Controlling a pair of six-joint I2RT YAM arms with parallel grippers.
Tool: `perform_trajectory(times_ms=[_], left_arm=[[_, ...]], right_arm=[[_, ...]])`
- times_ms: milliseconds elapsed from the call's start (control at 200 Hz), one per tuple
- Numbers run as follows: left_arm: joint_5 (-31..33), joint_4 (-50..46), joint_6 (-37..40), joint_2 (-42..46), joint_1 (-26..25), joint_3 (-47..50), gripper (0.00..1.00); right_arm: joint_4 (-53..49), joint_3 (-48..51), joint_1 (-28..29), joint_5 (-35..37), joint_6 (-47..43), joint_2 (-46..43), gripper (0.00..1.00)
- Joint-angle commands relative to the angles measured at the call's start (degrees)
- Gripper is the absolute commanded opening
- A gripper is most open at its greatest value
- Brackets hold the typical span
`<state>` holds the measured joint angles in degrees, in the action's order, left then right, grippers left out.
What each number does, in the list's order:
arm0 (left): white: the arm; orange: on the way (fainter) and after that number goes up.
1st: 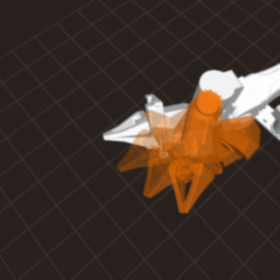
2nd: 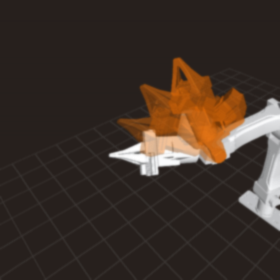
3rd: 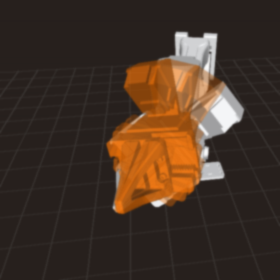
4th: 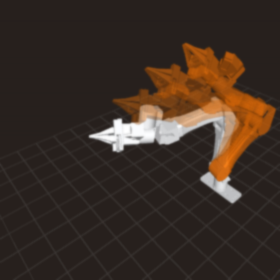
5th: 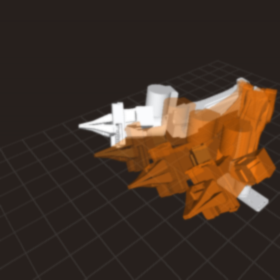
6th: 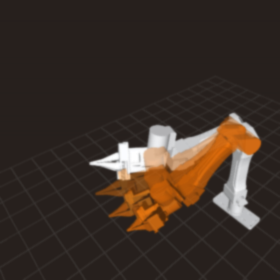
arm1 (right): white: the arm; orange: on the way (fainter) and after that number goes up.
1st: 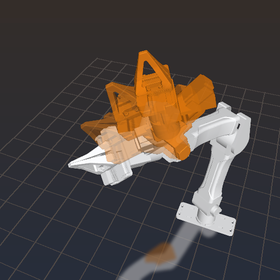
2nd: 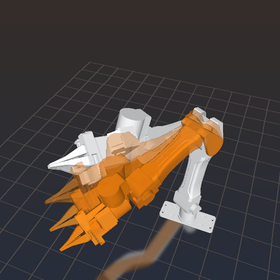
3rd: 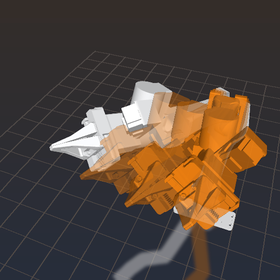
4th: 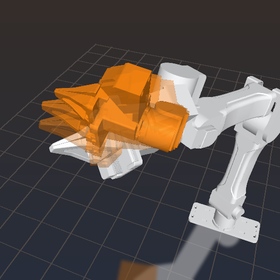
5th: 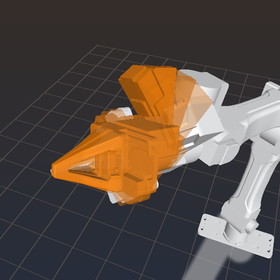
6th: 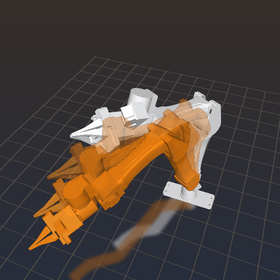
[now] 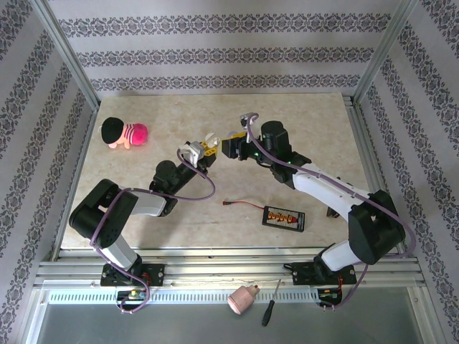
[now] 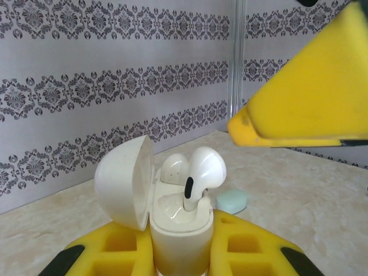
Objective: Insert wireless bluetooth earbuds into charging case
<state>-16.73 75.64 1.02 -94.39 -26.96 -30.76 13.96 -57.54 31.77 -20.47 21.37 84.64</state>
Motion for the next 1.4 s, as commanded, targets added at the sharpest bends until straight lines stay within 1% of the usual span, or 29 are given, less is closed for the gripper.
perform_trajectory(times_ms=[0, 200, 340, 1019, 1114, 1229, 1394], left_arm=[[-2.2, 2.6, -0.34, -0.47, -0.73, -1.15, 0.11], [-3.98, 1.61, 0.04, 0.45, -0.73, -0.96, 0.11], [-3.7, 0.4, 0.21, 0.96, -0.75, -1.52, 0.11], [-3.21, -0.14, -0.23, -0.7, -0.73, -2.88, 0.11], [-3.22, -0.47, 0.42, -0.62, -0.73, -2.73, 0.11], [-3.04, -1.64, 2.52, -0.19, -0.55, -2.37, 0.11], [-3.5, -3.38, 8.37, 0.69, -0.55, -1.44, 0.11]], right_arm=[[2.8, 0.97, -1.15, -1.51, 3.0, -1.07, 0.55], [0.11, -1.14, -1.8, -3.69, 2.29, 1.71, 0.54], [-0.01, -1.78, -1.58, -5.38, 2.01, 3.29, 0.54], [-3.65, -3.41, 1.6, -7.06, -1.18, 4.05, 0.54], [-5.46, -3.02, 1.25, -6.44, -2.29, 2.87, 0.54], [-8.15, -2.84, -0.79, -6.68, -2.46, 1.19, 0.54], [-20.5, -8.11, -2.15, -3.45, -5.53, 1.67, 0.53]])
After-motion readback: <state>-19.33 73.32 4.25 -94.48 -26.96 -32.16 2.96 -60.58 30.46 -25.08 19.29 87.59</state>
